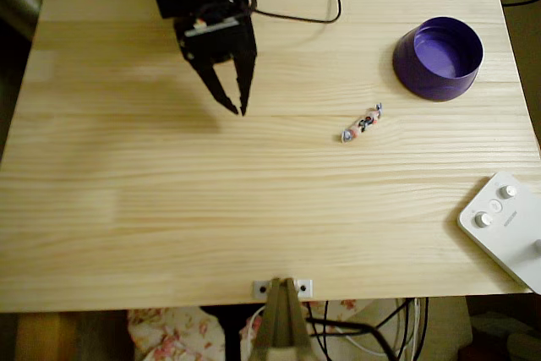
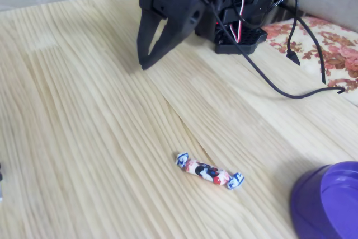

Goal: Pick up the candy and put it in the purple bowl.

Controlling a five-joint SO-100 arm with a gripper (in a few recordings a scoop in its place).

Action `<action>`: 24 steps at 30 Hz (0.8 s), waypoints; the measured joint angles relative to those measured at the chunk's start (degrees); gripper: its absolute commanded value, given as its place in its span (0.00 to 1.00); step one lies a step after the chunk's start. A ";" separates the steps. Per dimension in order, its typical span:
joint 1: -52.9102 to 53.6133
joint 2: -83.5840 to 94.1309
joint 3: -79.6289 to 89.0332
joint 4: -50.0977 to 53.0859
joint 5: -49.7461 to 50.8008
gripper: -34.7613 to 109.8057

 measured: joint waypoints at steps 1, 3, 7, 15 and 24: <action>-0.44 0.00 0.00 0.00 0.35 0.24; -1.05 0.00 0.00 0.00 0.62 0.24; -1.58 0.00 -0.70 0.79 0.97 0.24; -6.33 0.00 -6.24 2.99 1.32 0.24; -11.60 -0.18 -12.22 7.65 0.97 0.24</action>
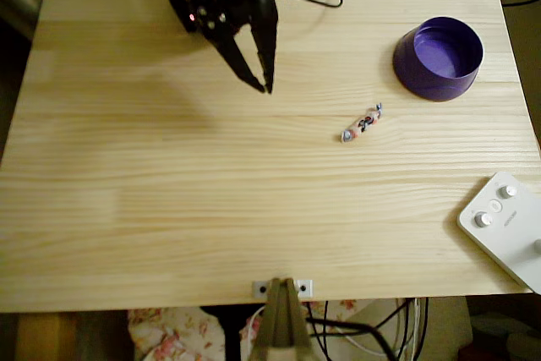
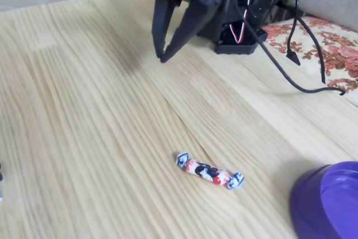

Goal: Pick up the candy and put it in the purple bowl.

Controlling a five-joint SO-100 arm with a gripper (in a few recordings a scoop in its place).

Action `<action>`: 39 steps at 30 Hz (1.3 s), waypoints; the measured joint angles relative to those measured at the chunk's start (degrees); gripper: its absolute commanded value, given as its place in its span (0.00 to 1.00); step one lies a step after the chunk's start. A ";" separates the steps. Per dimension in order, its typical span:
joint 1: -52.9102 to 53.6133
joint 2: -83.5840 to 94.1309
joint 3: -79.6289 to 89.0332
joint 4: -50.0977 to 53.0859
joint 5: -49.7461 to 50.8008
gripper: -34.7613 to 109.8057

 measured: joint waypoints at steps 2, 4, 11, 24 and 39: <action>-1.14 -1.49 -2.20 0.35 -0.88 0.24; -1.49 -4.48 -4.92 0.53 -1.41 0.24; -3.78 -19.78 -18.63 0.79 -8.70 0.23; -12.04 -42.45 -35.07 2.11 -27.77 0.24; -21.18 -78.49 -55.28 5.36 -46.14 0.24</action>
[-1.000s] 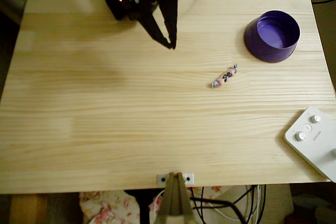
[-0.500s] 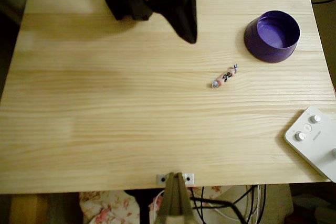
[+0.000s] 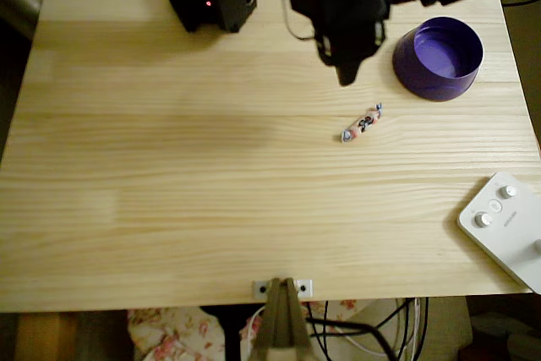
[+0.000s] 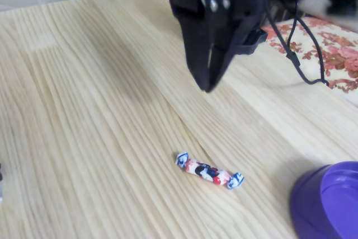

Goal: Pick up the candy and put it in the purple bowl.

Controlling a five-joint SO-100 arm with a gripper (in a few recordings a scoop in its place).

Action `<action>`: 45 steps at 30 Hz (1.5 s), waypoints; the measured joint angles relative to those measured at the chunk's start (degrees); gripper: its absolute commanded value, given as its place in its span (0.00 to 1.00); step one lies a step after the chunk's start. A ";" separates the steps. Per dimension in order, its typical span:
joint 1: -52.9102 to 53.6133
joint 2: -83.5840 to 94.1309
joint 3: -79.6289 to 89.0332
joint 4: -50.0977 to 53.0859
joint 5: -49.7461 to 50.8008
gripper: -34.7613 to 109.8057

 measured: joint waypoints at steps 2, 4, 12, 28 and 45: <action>-0.79 -4.13 -3.16 1.41 -2.20 0.24; -1.14 -7.47 -5.27 2.55 -4.48 0.24; -2.02 -10.55 -6.24 1.23 -10.55 0.25; -2.46 -29.88 -24.61 5.89 -26.37 0.26; -5.89 -35.42 -31.38 8.44 -28.04 0.39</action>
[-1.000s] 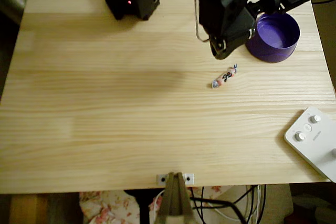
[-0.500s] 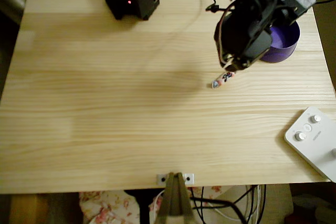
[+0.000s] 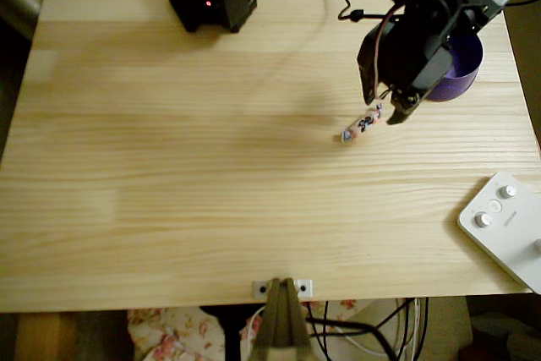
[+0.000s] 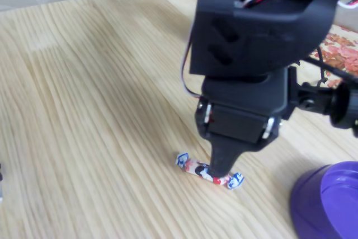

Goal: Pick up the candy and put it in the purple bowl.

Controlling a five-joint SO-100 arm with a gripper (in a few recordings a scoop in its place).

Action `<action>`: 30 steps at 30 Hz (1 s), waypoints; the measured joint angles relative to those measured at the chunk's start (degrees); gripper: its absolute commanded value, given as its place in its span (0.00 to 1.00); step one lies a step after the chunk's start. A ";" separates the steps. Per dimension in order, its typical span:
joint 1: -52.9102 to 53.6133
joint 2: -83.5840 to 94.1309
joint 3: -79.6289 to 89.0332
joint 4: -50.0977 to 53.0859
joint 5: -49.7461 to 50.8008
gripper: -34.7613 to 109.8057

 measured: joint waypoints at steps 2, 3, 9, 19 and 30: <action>-0.09 -0.44 0.00 0.00 0.00 0.39; -0.09 -1.05 0.00 0.00 0.00 0.39; 0.09 -1.67 1.05 -2.90 1.41 0.39; 0.97 -1.58 7.73 -8.35 2.37 0.38; 2.20 -1.58 10.63 -9.76 2.90 0.37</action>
